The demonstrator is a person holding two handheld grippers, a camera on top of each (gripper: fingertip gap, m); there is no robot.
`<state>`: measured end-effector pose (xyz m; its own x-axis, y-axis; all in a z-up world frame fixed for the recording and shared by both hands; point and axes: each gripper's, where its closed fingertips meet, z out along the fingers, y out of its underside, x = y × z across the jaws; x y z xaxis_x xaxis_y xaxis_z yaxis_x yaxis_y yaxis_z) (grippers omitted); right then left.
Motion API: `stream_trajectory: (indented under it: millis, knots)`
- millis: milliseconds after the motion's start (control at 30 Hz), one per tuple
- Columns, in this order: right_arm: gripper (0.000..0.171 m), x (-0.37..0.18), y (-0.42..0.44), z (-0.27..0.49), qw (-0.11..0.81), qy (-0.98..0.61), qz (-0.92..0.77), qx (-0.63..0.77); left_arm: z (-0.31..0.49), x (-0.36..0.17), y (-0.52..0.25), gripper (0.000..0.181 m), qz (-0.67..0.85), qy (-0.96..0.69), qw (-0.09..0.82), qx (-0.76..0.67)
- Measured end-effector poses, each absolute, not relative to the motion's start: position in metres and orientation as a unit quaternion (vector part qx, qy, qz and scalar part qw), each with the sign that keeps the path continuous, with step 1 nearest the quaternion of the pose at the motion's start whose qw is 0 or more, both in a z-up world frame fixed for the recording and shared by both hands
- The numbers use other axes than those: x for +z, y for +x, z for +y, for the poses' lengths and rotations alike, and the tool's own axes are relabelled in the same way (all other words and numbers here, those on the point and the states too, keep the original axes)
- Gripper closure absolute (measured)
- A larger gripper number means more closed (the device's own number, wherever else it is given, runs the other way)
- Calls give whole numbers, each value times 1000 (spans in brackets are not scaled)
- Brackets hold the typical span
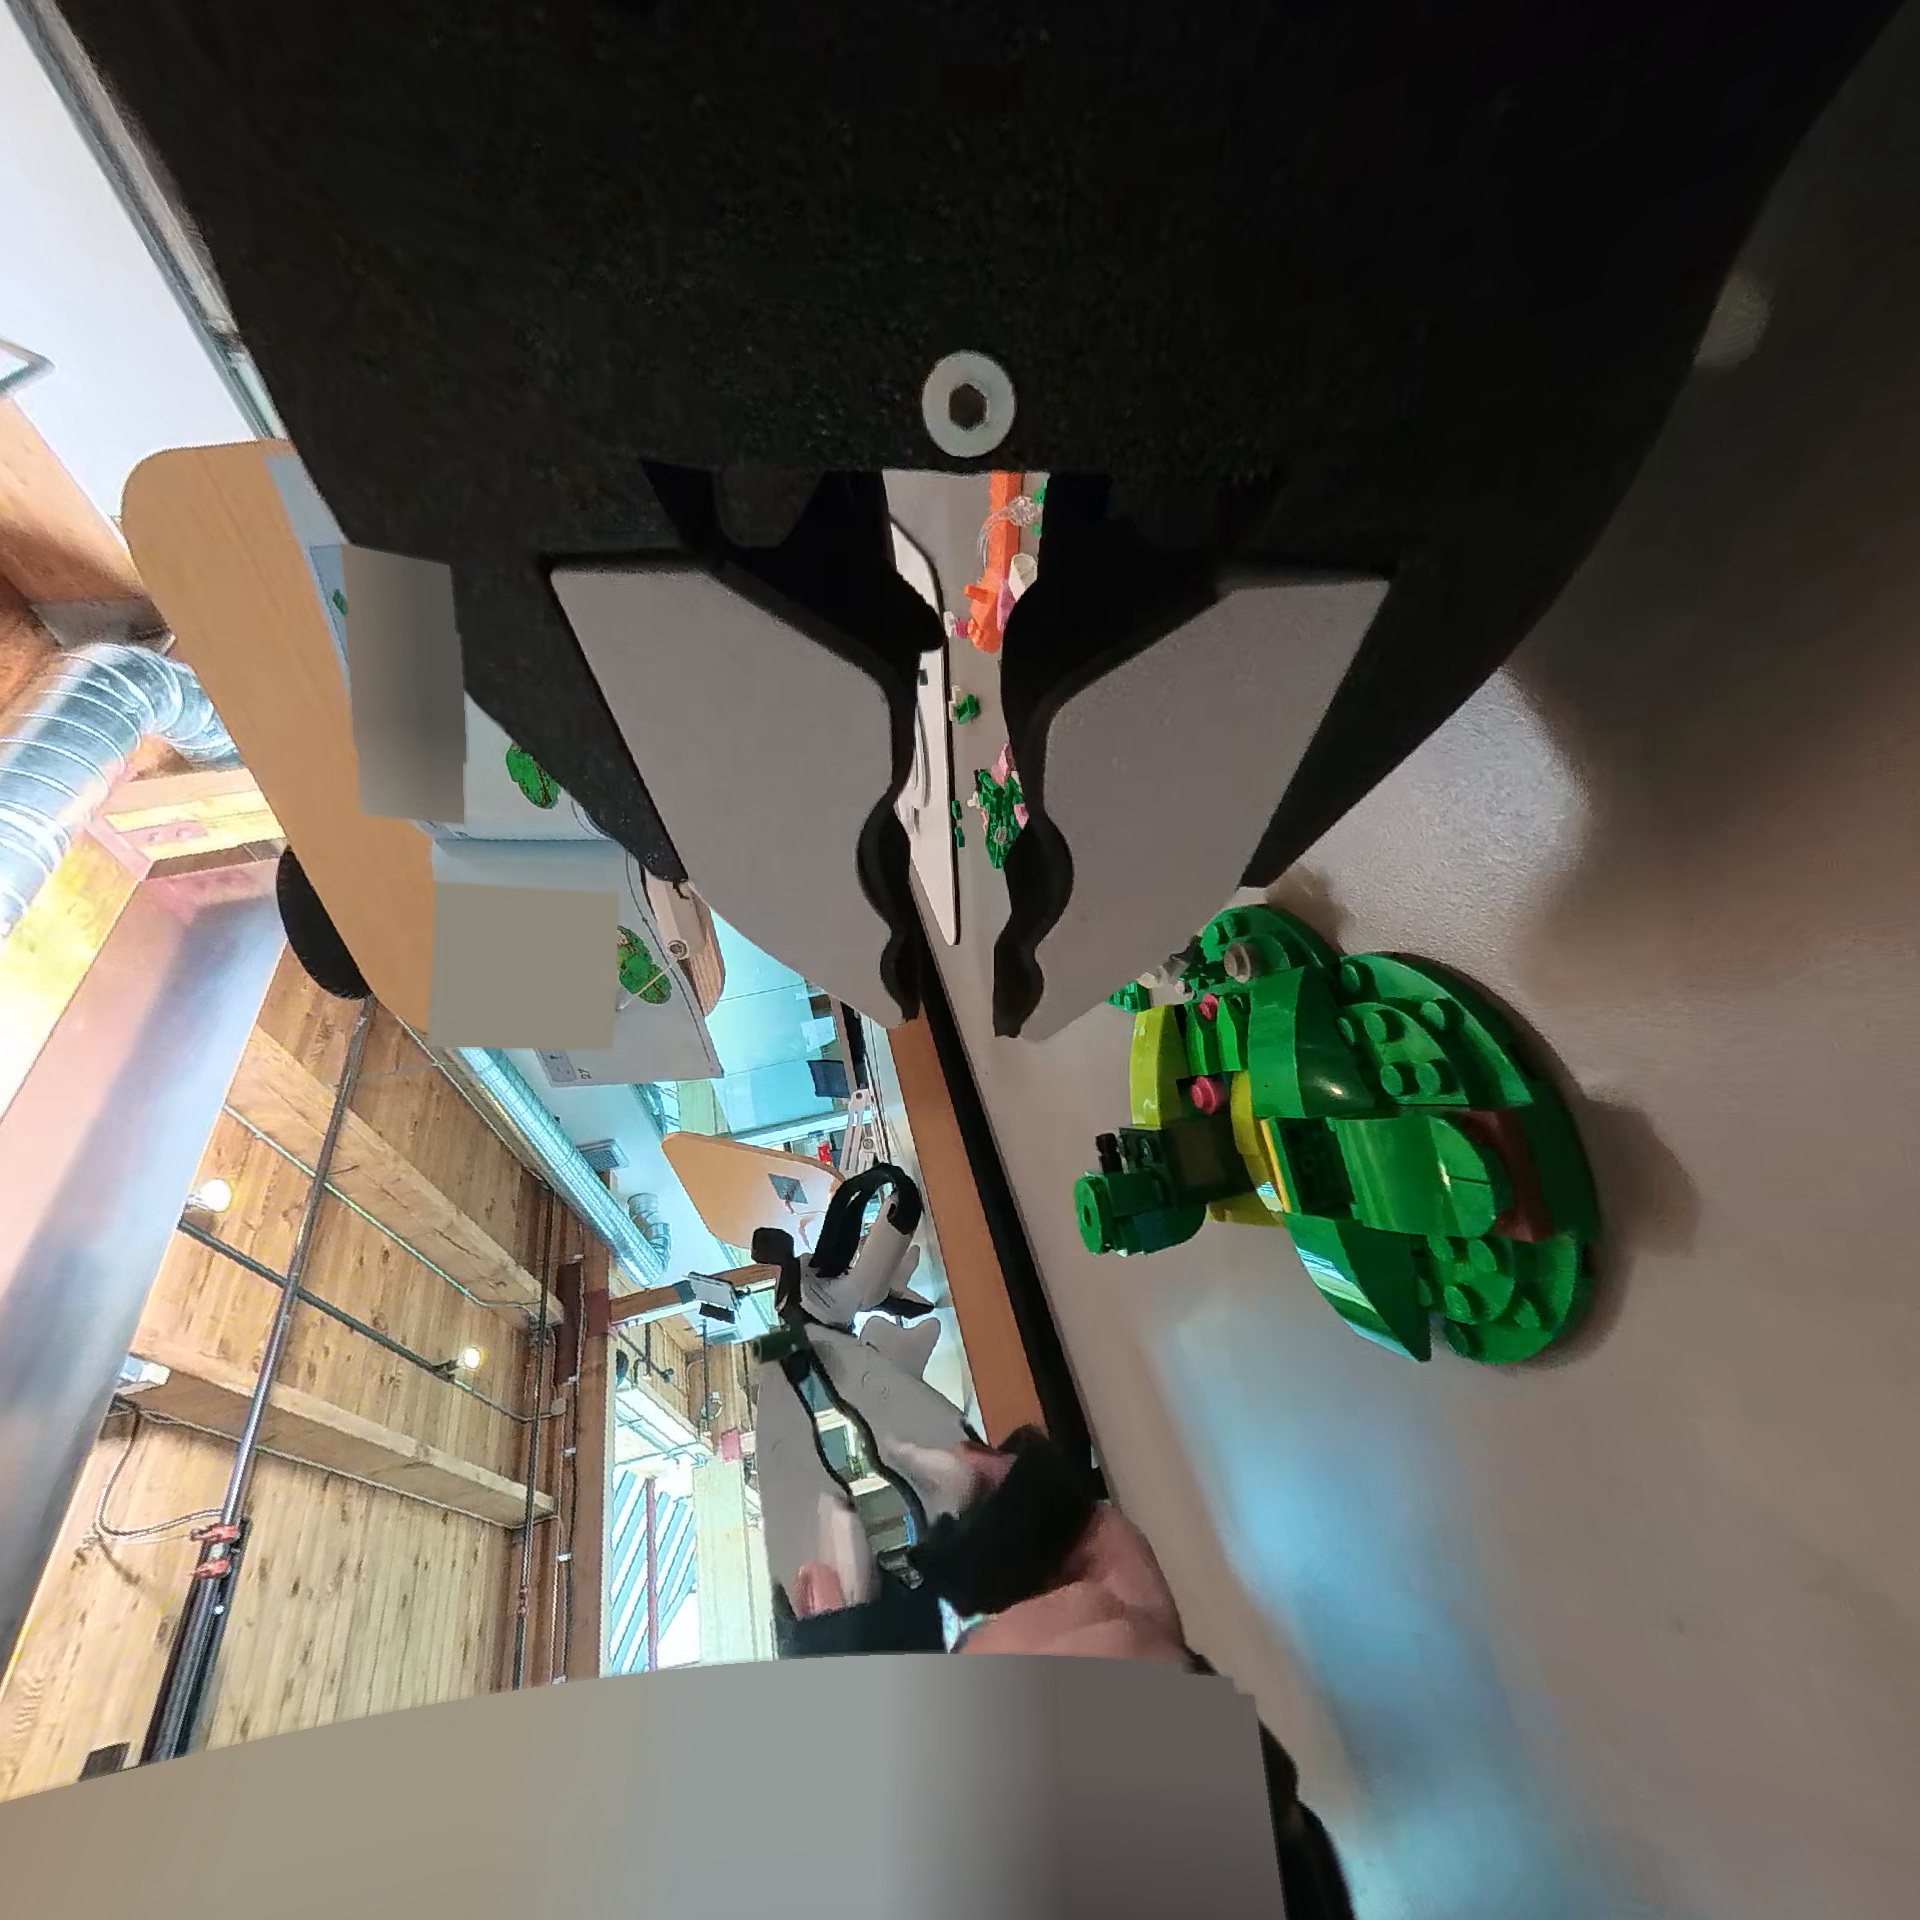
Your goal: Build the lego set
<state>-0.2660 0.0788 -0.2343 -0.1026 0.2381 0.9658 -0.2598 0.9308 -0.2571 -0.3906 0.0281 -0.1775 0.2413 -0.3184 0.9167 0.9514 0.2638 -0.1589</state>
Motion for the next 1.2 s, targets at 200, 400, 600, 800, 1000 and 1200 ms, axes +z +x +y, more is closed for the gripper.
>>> stream_trajectory:
  millis: [200,400,600,800,1000,1200]
  knots:
    - [159,-229,-265,82,671,-11,-712,205,44,-178,-360,175,-244,-538,717,-369]
    - [160,-223,-264,88,668,-39,-704,236,60,-203,-345,175,-152,-665,691,-239]
    - [162,-221,-264,90,664,-49,-702,253,78,-199,-351,175,-96,-695,695,-158]
    - [163,-217,-266,98,655,-84,-695,284,123,-182,-363,175,24,-713,694,-96]
    - [163,-216,-267,106,646,-111,-692,304,177,-174,-396,175,73,-672,737,-17]
    - [163,-217,-269,109,642,-121,-692,307,197,-184,-417,175,29,-655,750,-85]
